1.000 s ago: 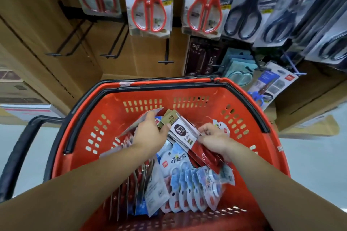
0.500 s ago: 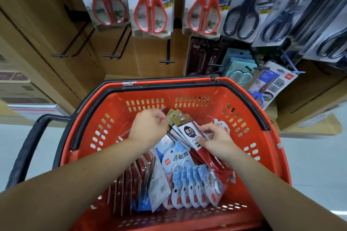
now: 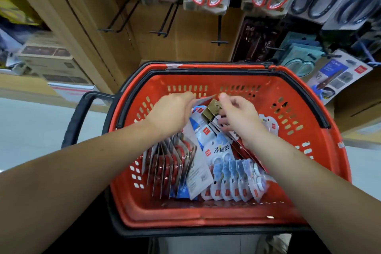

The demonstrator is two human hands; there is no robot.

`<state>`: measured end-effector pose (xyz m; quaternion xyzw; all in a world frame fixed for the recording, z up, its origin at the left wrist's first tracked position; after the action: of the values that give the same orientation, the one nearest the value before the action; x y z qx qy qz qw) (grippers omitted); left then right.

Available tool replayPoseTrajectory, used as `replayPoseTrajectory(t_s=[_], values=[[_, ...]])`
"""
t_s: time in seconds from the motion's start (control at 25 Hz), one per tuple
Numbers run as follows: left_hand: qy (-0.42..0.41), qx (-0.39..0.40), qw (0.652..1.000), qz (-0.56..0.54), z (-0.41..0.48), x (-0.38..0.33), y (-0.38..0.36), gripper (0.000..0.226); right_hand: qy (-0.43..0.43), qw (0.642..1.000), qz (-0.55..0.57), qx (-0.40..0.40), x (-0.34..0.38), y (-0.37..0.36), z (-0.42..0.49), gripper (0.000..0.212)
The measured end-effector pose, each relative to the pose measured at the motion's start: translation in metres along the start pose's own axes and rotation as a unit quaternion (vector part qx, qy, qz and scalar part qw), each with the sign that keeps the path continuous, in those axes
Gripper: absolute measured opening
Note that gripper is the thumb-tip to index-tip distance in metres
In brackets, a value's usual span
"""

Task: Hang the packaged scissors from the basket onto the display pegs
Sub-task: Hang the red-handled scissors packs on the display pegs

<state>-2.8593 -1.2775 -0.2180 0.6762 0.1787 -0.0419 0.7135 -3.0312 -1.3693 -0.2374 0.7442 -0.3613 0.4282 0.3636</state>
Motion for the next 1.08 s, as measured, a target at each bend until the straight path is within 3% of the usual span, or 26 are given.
replayPoseTrajectory(t_s=[0.08,0.16,0.24,0.28,0.36,0.44,0.52,0.6,0.72,0.84,1.0,1.08], values=[[-0.114,-0.008,0.993,-0.017,-0.033,-0.019,0.004,0.032,-0.118,0.987,0.1,0.042,0.001,-0.003,0.0,0.047],[-0.232,-0.007,0.972,-0.018,-0.068,-0.027,-0.005,0.049,-0.165,0.971,0.146,0.089,-0.001,-0.008,-0.006,0.035],[-0.267,-0.005,0.963,-0.026,-0.091,-0.024,-0.013,0.04,-0.176,0.973,0.116,0.093,-0.007,-0.008,-0.013,0.025],[-0.271,-0.006,0.962,-0.031,-0.099,-0.022,-0.014,0.035,-0.177,0.974,0.111,0.091,-0.013,-0.008,-0.016,0.032],[-0.233,-0.003,0.971,-0.049,-0.109,-0.021,-0.009,0.033,-0.164,0.975,0.107,0.106,-0.016,-0.005,-0.023,0.044],[-0.103,0.004,0.994,-0.037,-0.112,-0.013,0.002,0.042,-0.133,0.978,0.093,0.131,-0.014,-0.001,-0.029,0.045],[0.084,0.087,0.991,0.06,-0.109,0.005,0.016,0.044,-0.114,0.982,0.091,0.12,-0.012,0.005,-0.032,0.04],[0.177,0.19,0.96,0.107,-0.102,0.007,0.029,0.041,-0.11,0.986,0.075,0.099,-0.013,0.008,-0.033,0.038],[0.243,0.273,0.93,-0.02,-0.094,-0.002,0.029,0.06,-0.123,0.988,0.033,0.093,-0.017,0.006,-0.037,0.039],[0.293,0.249,0.916,-0.113,-0.09,0.003,0.023,0.068,-0.129,0.988,0.035,0.081,-0.019,0.008,-0.033,0.04],[0.265,0.284,0.921,-0.009,-0.092,0.004,-0.002,0.072,-0.137,0.987,0.06,0.052,-0.025,0.015,-0.025,0.04],[0.259,0.312,0.914,-0.001,-0.09,0.002,-0.011,0.085,-0.135,0.987,0.077,0.037,-0.026,0.017,-0.021,0.039]])
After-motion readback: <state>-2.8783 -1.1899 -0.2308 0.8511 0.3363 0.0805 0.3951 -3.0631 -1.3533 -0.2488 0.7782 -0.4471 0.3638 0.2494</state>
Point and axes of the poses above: each hand's wrist, its own z-axis towards the middle knuckle, its own y-axis out of the back of the hand, x = y × z, the point moved 3 cm from there along z, towards the middle knuckle, and after that the axes turned 4 degrees about z, right-handed, at the moved point
